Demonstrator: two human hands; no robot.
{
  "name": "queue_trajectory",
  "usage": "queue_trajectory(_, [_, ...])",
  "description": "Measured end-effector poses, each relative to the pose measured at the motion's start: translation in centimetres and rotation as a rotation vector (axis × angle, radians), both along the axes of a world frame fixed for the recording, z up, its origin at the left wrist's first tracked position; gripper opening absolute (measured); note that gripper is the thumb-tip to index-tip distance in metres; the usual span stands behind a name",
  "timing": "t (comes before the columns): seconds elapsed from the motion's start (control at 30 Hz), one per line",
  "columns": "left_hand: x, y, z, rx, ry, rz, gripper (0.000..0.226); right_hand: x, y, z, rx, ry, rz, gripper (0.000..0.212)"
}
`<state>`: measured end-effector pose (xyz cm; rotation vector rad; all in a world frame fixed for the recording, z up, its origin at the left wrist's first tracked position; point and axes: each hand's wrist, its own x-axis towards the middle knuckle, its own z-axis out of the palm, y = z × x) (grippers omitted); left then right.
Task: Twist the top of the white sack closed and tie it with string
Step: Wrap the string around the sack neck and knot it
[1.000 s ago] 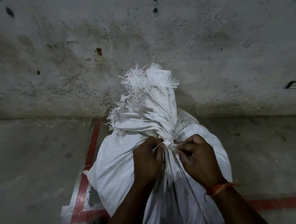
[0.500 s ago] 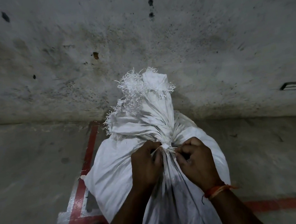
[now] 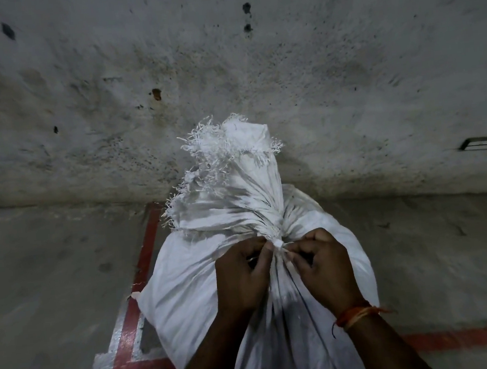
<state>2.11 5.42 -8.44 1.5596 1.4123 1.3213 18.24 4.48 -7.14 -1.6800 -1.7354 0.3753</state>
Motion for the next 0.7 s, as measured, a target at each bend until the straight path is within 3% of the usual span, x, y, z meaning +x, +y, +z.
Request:
queue_trajectory(0.07, [0.1, 0.0, 0.0, -0.140, -0.108, -0.015, 0.043, 0.4, 0.1, -0.1, -0.002, 0.009, -0.013, 0.013])
queue_trajectory(0.17, [0.2, 0.4, -0.4, -0.273, -0.278, -0.049, 0.040, 0.5, 0.1, -0.1, -0.015, 0.015, -0.027, 0.013])
queue_trajectory(0.27, [0.2, 0.7, -1.0, -0.260, -0.350, -0.061, 0.010, 0.5, 0.2, -0.1, -0.018, 0.009, -0.032, 0.011])
queue_trajectory(0.33, [0.3, 0.8, -1.0, -0.271, -0.417, -0.082, 0.014, 0.5, 0.2, 0.0, -0.013, 0.018, -0.036, 0.008])
queue_trajectory(0.7, [0.6, 0.7, -1.2, -0.289, -0.349, -0.179, 0.019, 0.5, 0.5, 0.0, -0.023, 0.026, -0.058, 0.009])
